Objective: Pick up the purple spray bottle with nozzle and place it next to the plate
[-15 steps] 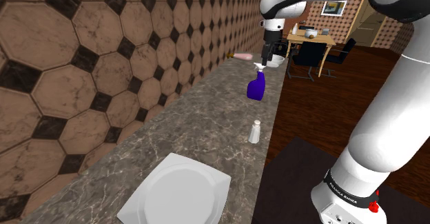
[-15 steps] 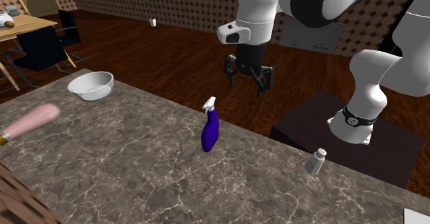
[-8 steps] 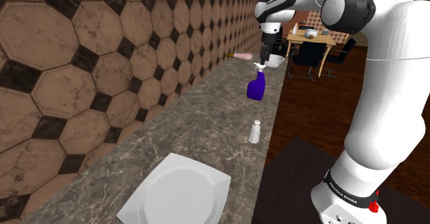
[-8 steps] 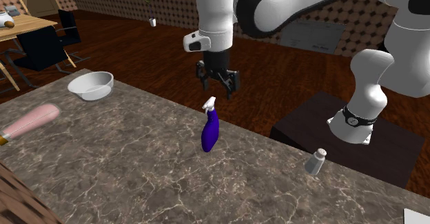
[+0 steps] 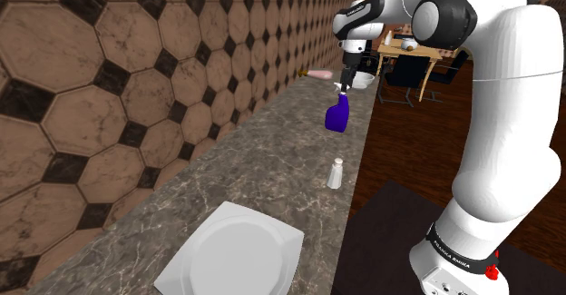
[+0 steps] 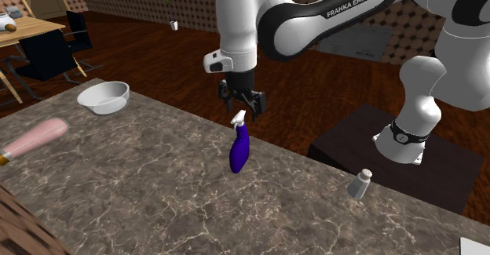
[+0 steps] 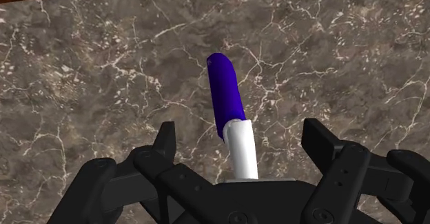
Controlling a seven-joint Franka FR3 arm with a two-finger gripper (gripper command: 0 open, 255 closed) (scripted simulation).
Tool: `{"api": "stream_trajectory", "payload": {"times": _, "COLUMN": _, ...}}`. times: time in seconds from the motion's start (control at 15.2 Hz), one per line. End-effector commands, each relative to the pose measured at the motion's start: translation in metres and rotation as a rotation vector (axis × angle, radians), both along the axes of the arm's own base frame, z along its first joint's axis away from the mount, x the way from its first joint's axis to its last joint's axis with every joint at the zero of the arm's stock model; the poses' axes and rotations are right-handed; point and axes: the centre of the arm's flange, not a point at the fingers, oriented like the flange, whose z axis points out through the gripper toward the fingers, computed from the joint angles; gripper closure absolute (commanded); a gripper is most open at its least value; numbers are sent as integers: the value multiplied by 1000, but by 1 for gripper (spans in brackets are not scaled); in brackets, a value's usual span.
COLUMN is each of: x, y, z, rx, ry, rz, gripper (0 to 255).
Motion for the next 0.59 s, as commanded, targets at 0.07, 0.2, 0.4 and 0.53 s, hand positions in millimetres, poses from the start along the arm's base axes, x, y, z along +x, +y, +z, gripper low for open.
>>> {"api": "stream_trajectory", "payload": {"times": 0.07, "x": 0, "y": 1, "z": -7, "rx": 0, "ry": 0, "rz": 0, "gripper": 0}}
{"api": "stream_trajectory", "payload": {"times": 0.2, "x": 0, "y": 1, "z": -7, "rx": 0, "ry": 0, "rz": 0, "gripper": 0}}
{"api": "stream_trajectory", "payload": {"times": 0.4, "x": 0, "y": 1, "z": -7, "rx": 0, "ry": 0, "rz": 0, "gripper": 0}}
{"api": "stream_trajectory", "payload": {"times": 0.53, "x": 0, "y": 1, "z": -7, "rx": 0, "ry": 0, "rz": 0, "gripper": 255}}
